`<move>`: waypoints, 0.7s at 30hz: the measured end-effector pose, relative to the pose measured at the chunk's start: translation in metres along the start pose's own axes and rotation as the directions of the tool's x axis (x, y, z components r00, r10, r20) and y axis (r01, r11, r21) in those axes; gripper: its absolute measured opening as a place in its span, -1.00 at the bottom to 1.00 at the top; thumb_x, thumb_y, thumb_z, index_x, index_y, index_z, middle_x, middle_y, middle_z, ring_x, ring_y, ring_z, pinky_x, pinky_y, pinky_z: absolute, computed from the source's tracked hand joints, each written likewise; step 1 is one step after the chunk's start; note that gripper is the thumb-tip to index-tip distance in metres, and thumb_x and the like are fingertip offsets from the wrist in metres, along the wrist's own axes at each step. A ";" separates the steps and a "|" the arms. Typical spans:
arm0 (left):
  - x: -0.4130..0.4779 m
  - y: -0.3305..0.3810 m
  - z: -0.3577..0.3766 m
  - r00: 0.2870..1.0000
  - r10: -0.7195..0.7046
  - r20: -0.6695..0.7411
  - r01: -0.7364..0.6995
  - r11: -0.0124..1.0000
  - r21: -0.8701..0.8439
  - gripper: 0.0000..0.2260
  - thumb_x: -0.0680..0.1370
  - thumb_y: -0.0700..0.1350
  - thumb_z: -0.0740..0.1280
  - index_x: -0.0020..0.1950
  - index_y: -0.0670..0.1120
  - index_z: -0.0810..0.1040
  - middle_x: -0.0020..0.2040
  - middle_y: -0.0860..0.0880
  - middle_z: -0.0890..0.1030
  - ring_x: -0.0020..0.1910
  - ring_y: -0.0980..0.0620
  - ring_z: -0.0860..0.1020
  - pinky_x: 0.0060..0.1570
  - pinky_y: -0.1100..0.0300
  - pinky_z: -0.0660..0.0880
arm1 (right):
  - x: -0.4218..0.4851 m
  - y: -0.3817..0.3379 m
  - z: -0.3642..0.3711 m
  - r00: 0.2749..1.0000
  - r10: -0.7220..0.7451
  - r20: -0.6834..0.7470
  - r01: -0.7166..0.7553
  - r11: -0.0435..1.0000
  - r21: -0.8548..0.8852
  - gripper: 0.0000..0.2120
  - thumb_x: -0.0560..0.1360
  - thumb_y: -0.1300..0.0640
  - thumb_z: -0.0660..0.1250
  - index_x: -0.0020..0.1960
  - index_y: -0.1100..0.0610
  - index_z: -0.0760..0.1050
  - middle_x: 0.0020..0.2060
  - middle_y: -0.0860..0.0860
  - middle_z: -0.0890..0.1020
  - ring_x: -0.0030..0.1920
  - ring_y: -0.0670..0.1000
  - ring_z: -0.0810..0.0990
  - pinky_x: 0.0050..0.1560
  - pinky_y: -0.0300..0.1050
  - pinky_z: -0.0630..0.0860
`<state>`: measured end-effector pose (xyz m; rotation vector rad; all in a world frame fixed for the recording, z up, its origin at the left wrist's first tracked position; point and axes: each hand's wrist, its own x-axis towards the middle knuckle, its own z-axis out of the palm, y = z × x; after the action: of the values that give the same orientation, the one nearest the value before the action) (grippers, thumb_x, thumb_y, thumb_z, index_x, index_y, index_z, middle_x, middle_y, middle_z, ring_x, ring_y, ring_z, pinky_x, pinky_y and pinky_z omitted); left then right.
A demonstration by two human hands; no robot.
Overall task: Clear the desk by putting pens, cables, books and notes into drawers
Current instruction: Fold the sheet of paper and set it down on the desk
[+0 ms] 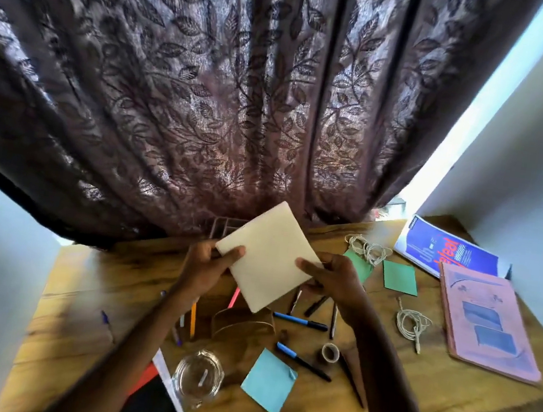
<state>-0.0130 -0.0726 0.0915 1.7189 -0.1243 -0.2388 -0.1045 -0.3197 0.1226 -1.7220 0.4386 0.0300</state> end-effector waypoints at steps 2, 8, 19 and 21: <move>-0.001 0.002 0.000 1.000 -0.022 0.009 0.022 1.000 0.014 -0.89 0.47 0.01 0.55 -0.10 0.03 0.68 -0.15 0.11 0.75 -0.19 0.21 0.71 -0.30 0.34 0.58 | -0.004 -0.001 -0.004 0.999 0.003 -0.038 0.000 0.997 0.074 -0.87 0.47 0.09 0.53 -0.09 0.16 0.70 -0.25 0.03 0.74 -0.27 -0.01 0.71 -0.29 -0.15 0.65; -0.003 0.000 -0.004 0.996 -0.078 0.031 0.078 0.997 -0.004 -0.75 0.52 0.10 0.47 0.07 -0.03 0.72 -0.10 0.03 0.76 -0.11 0.09 0.73 -0.17 0.14 0.68 | -0.009 -0.005 -0.012 0.990 -0.029 -0.140 0.033 0.999 0.024 -0.84 0.46 0.19 0.54 -0.28 0.11 0.63 -0.43 -0.06 0.68 -0.46 -0.13 0.62 -0.47 -0.35 0.48; -0.024 0.013 -0.007 0.982 0.023 -0.190 0.003 0.991 0.136 -0.81 0.49 -0.06 0.53 0.08 -0.07 0.73 -0.17 0.07 0.75 -0.29 0.10 0.73 -0.24 0.12 0.70 | -0.005 0.008 0.007 0.939 0.016 -0.343 0.047 0.983 0.176 -0.93 0.48 0.15 0.52 -0.10 0.16 0.70 -0.30 0.06 0.75 -0.28 0.07 0.73 -0.28 -0.13 0.66; -0.029 0.019 -0.005 0.977 0.065 -0.205 -0.025 0.981 0.192 -0.84 0.50 -0.07 0.53 0.05 -0.08 0.74 -0.21 0.08 0.74 -0.33 0.12 0.72 -0.23 0.12 0.70 | -0.006 0.008 0.016 0.910 -0.051 -0.410 0.085 0.994 0.064 -0.94 0.49 0.12 0.50 -0.10 0.10 0.71 -0.30 0.01 0.74 -0.27 0.06 0.75 -0.16 0.03 0.71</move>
<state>-0.0391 -0.0650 0.1138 1.9160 -0.0300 -0.0098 -0.1090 -0.3035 0.1132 -1.6611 0.6775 -0.4019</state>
